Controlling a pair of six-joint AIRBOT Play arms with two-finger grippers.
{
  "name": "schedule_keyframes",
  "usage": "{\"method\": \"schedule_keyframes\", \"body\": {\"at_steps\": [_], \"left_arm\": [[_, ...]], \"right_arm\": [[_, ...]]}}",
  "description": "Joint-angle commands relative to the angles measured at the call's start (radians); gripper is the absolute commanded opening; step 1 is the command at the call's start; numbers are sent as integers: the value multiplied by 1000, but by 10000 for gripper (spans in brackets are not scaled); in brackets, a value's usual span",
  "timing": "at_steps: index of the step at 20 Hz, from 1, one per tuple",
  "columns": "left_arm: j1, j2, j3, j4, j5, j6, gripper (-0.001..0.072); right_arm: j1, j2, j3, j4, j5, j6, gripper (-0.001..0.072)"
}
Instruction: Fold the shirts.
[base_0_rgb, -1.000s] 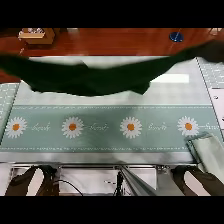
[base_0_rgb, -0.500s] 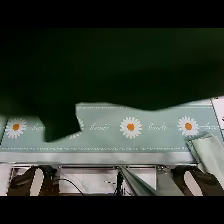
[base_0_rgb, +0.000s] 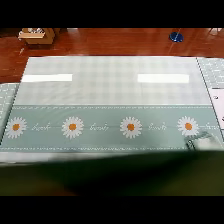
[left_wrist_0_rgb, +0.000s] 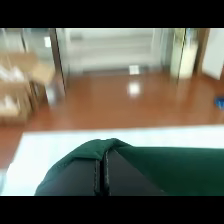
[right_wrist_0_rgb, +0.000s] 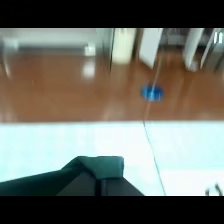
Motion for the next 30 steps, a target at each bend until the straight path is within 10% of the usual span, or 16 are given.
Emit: {"method": "schedule_keyframes", "body": {"at_steps": [1,5,11,24,30], "left_arm": [[-7,3,-187,-2,-64,6,26],[-6,-12,-657,-20,-21,107,26],[-9,-175,-1147,-193,433,221,26],[-316,-847,-1057,-282,1222,386,28],[-342,-963,-1057,-237,1276,468,28]], "right_arm": [[0,5,-176,-14,66,-3,24],[0,-44,-596,-53,-42,-58,24],[0,-432,-766,162,-399,-76,24],[0,-898,-766,480,-1055,-240,24],[0,-981,-766,472,-1073,-320,24]]}}
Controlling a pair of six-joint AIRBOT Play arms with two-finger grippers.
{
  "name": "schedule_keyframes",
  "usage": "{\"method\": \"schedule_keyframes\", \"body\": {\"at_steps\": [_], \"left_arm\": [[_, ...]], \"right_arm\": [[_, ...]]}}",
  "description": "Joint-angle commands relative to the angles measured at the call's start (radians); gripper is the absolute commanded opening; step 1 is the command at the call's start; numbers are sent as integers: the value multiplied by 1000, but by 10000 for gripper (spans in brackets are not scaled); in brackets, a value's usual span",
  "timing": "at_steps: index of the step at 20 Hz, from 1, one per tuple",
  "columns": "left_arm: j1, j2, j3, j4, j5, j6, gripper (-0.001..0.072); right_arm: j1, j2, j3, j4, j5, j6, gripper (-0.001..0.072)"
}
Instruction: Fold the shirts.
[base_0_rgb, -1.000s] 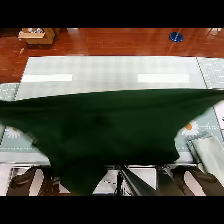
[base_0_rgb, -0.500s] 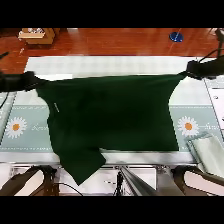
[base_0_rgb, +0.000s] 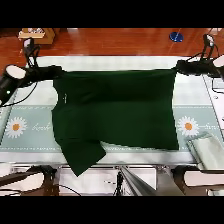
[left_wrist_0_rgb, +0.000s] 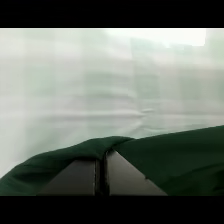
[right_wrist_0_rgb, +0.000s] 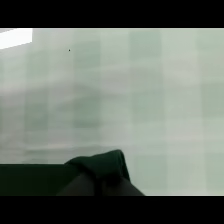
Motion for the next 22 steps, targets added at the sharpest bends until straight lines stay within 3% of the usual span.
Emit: {"method": "schedule_keyframes", "body": {"at_steps": [1,3,7,9,11,18,19,20,21,22], "left_arm": [[-10,-57,3,52,29,31,28],[10,-38,9,54,-35,19,27],[70,9,93,69,-468,-51,26],[72,11,108,144,-604,-126,26],[71,-4,107,267,-646,-216,26],[47,-133,107,269,-625,-251,32],[47,-138,108,258,-625,-250,66],[51,-134,114,260,-631,-243,180],[63,-126,132,259,-666,-220,342],[82,-114,155,261,-719,-194,421]], "right_arm": [[-1,-46,0,-7,-3,-39,24],[-5,-34,6,-50,82,-31,24],[-19,47,46,-159,380,54,24],[-17,76,46,-218,483,111,24],[-10,68,36,-258,558,121,24],[44,-49,-21,-238,561,137,28],[46,-52,-20,-239,558,135,103],[46,-47,-17,-238,561,128,241],[39,-31,-8,-240,578,104,361],[30,-10,10,-241,620,72,385]]}}
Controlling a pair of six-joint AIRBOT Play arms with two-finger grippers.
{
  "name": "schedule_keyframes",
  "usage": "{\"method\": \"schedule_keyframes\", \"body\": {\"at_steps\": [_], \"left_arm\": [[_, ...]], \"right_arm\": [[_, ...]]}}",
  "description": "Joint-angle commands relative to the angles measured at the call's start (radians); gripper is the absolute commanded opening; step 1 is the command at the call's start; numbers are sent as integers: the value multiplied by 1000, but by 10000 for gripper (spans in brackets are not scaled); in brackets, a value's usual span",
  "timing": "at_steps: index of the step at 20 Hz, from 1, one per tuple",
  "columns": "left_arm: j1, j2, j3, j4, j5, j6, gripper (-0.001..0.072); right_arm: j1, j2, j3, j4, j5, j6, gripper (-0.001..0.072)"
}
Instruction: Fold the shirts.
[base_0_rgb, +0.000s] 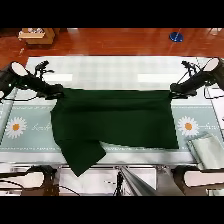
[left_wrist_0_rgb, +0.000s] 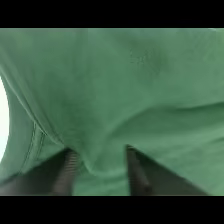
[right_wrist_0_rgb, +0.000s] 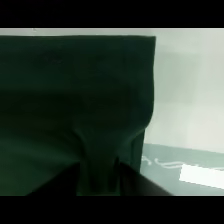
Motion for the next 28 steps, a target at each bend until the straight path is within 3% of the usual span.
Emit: {"method": "schedule_keyframes", "body": {"at_steps": [1,3,6,8,12,18,28], "left_arm": [[47,22,52,-5,-146,59,465],[114,93,38,-6,-260,93,465],[225,277,-163,-13,-278,143,476],[304,408,-354,-87,-272,205,609],[391,555,-632,-143,-273,258,609],[390,557,-767,-29,-268,242,609],[285,429,-784,-89,-126,216,586]], "right_arm": [[-18,48,33,-6,121,-60,386],[-54,142,19,-29,188,-61,426],[-134,294,-118,-102,145,-67,428],[-224,378,-269,-24,99,-97,494],[-337,481,-510,140,25,-178,499],[-338,507,-601,150,-10,-213,498],[-338,507,-601,153,-17,-209,498]]}}
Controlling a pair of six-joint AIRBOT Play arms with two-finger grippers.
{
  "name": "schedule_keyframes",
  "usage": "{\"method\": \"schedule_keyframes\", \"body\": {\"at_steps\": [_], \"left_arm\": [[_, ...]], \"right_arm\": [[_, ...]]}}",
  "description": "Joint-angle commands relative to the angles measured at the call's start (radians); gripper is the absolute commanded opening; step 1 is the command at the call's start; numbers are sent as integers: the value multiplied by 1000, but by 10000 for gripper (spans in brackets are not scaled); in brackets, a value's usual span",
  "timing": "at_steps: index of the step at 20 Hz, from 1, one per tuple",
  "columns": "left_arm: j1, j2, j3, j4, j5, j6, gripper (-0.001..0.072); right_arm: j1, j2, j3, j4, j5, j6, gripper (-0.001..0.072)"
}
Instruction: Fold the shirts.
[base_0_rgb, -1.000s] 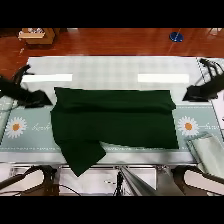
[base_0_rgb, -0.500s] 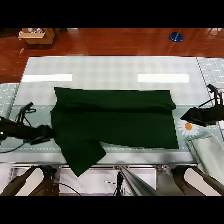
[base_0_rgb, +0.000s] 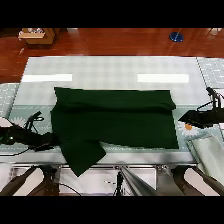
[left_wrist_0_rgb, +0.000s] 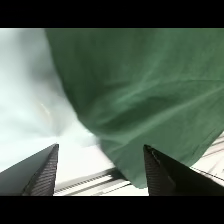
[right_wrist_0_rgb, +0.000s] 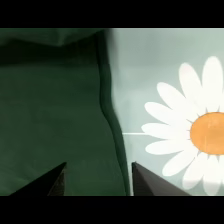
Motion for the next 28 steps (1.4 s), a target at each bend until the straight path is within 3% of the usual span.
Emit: {"method": "schedule_keyframes", "body": {"at_steps": [1,3,4,5,7,16,24,25,27,28], "left_arm": [[-69,-59,-2,-84,85,-4,527],[-121,-83,-2,-122,111,14,221],[-138,-92,-2,-118,117,15,181],[-141,-97,-2,-111,117,18,178],[-139,-95,-2,-82,117,18,96],[-120,-94,-2,-80,124,19,65],[-120,-94,-2,-82,127,26,65],[-120,-94,-2,-89,127,26,65],[-120,-94,-2,-105,127,26,64],[-120,-94,-1,-112,127,27,65]], "right_arm": [[-1,1,-2,2,1,2,498],[-1,1,-2,-1,5,2,497],[-1,1,-2,-3,9,1,499],[-1,0,-2,-5,8,-2,585],[-25,-19,-2,-74,23,30,608],[-119,-93,-96,-50,89,12,600],[-119,-93,-262,-22,16,-3,583],[-119,-93,-288,-8,-3,3,550],[-119,-93,-314,52,-34,2,357],[-119,-93,-312,79,-31,-1,223]]}}
